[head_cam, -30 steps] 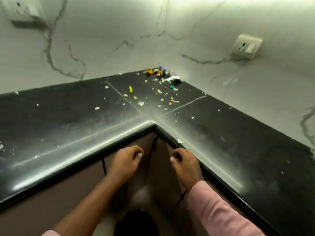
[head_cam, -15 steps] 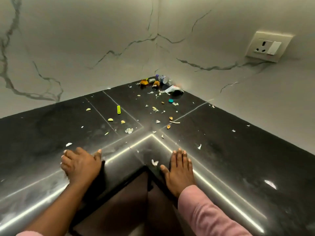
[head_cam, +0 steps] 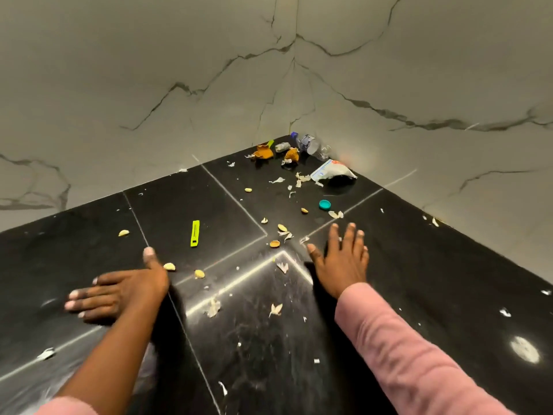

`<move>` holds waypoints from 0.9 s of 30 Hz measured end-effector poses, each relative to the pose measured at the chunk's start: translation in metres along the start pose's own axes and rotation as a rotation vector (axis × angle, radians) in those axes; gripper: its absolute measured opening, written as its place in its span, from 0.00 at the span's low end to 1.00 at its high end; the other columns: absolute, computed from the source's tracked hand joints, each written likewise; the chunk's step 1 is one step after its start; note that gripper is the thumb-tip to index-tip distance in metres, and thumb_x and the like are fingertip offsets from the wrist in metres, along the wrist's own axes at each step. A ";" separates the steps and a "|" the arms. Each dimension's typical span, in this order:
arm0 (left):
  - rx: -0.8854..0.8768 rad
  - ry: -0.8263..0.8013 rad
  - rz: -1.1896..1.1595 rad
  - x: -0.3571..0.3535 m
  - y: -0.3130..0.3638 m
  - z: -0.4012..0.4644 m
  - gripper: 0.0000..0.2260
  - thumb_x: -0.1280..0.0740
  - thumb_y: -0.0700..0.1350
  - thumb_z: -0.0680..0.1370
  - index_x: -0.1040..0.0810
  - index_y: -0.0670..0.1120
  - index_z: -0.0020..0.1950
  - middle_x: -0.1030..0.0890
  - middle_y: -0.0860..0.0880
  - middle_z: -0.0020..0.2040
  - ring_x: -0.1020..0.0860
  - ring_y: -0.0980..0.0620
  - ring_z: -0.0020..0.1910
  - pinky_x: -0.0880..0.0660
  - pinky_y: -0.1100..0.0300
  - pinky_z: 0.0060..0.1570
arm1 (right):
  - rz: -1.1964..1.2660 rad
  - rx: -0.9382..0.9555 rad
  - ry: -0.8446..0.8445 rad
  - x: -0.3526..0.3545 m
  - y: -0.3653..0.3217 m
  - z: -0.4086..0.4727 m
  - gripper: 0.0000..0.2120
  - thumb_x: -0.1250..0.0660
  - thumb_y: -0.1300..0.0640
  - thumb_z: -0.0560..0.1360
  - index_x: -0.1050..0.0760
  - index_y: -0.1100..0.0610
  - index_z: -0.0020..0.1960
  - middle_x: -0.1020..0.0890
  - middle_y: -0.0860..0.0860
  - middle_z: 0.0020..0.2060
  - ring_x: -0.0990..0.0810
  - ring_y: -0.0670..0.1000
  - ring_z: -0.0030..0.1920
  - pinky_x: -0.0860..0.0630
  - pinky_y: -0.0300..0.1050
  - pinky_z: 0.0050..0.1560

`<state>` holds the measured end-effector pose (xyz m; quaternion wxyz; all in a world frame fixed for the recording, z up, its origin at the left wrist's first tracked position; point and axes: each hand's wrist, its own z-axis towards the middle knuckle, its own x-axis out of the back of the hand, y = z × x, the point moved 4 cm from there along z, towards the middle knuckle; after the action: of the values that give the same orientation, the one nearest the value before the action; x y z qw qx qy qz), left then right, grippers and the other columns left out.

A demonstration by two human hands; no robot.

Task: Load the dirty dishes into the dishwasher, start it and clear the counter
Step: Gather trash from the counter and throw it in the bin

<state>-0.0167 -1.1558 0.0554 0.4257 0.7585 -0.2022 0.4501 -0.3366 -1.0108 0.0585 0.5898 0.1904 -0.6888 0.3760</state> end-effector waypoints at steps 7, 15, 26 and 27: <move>-0.856 -0.277 -0.059 -0.065 0.100 -0.054 0.29 0.51 0.60 0.82 0.42 0.44 0.78 0.46 0.45 0.79 0.50 0.45 0.78 0.53 0.49 0.74 | 0.088 0.084 -0.035 -0.008 -0.017 0.068 0.34 0.54 0.36 0.79 0.54 0.53 0.78 0.53 0.56 0.78 0.57 0.57 0.77 0.57 0.56 0.74; -0.705 0.052 0.266 -0.057 0.100 0.023 0.28 0.52 0.62 0.81 0.37 0.49 0.76 0.43 0.43 0.78 0.47 0.36 0.76 0.50 0.40 0.73 | 0.061 0.093 0.201 0.042 -0.006 0.193 0.34 0.44 0.34 0.76 0.45 0.50 0.76 0.46 0.55 0.76 0.49 0.61 0.74 0.46 0.61 0.71; -0.664 0.155 0.366 -0.073 0.115 0.028 0.34 0.54 0.68 0.74 0.26 0.51 0.70 0.30 0.44 0.73 0.34 0.37 0.71 0.39 0.37 0.66 | -0.077 0.234 0.431 0.041 -0.077 0.330 0.29 0.35 0.37 0.71 0.31 0.55 0.63 0.31 0.59 0.61 0.33 0.61 0.59 0.34 0.54 0.56; -0.672 0.178 0.368 -0.074 0.117 0.026 0.34 0.52 0.68 0.74 0.24 0.49 0.68 0.27 0.42 0.71 0.31 0.36 0.69 0.37 0.37 0.64 | -0.083 0.251 0.430 0.044 -0.082 0.341 0.31 0.33 0.37 0.70 0.33 0.56 0.64 0.31 0.59 0.61 0.33 0.61 0.59 0.34 0.54 0.56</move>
<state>-0.1214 -1.2481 0.0404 0.5783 0.4860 -0.4332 0.4916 -0.5169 -1.3094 0.1171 0.7093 0.2058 -0.4873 0.4659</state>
